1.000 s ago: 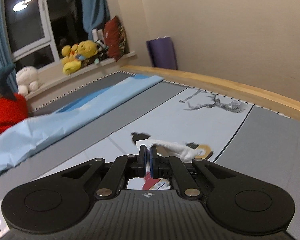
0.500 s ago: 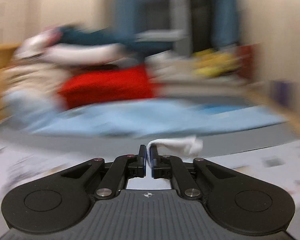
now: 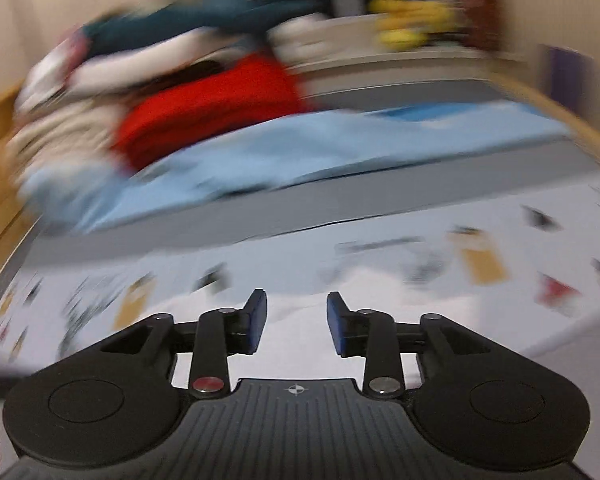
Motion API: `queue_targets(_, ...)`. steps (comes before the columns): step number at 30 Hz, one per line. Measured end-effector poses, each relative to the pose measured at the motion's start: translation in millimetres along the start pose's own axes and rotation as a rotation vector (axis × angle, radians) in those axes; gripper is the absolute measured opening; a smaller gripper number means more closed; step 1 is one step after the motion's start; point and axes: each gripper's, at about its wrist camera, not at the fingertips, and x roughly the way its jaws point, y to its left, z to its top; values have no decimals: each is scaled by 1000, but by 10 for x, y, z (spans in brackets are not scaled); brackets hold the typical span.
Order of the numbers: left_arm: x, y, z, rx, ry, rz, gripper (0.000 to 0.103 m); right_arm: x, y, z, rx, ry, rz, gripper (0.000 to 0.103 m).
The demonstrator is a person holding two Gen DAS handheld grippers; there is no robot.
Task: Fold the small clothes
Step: 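Open the right tool and release the folded side, then grasp the shirt hem with both tools and lift it toward the collar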
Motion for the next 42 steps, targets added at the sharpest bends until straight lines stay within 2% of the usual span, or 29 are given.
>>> queue_targets(2,146,-47,16,-18,11,-29,47,6,-376,-81,93,-5,-96,35)
queue_targets(4,319,-94,48,-32,18,-45,44,115,-630,-118,167,39,-188,36)
queue_targets(7,581,-160,98,-38,15,-66,44,203,-917,-60,249,44,-205,36)
queue_targets(11,913,-230,159,-53,18,-86,45,214,-1083,-44,261,34,-225,36)
queue_targets(15,1251,-337,179,-45,34,-55,48,309,-1204,-61,299,53,-231,36)
queue_targets(18,1480,-371,128,-50,73,-24,48,355,-1320,-41,319,67,-231,36)
queue_targets(20,1572,-429,98,-18,90,-6,46,352,-1361,-45,319,66,-238,36)
queue_targets(21,1572,-457,90,12,83,8,26,355,-1381,-43,314,67,-242,36)
queue_targets(22,1544,-486,110,45,73,19,12,361,-1391,-43,311,69,-245,36)
queue_targets(24,1397,-472,196,53,35,-5,8,391,-1418,-56,315,77,-250,36)
queue_targets(26,1081,-444,339,47,-18,-23,7,419,-1429,-67,319,87,-251,36)
queue_targets(29,641,-302,436,38,-74,38,7,452,-1410,-73,328,96,-240,36)
queue_targets(31,571,-103,372,26,-30,83,8,474,-1381,-75,330,99,-232,36)
queue_targets(32,632,-13,313,19,38,63,9,490,-1363,-81,330,103,-228,36)
queue_targets(33,703,32,269,31,107,45,15,514,-1338,-91,328,109,-224,36)
queue_targets(34,724,70,231,52,125,90,15,549,-1309,-106,323,121,-220,36)
queue_targets(35,687,85,239,64,88,151,16,595,-1282,-127,314,138,-215,37)
queue_targets(36,638,108,265,58,48,177,21,665,-1247,-161,299,167,-211,38)
queue_targets(37,592,153,300,21,13,166,25,728,-1217,-198,284,193,-209,40)
queue_targets(39,586,222,331,-48,4,96,25,884,-1154,-300,250,250,-209,42)
queue_targets(42,703,151,309,-32,34,47,27,1143,-1078,-506,207,349,-207,48)
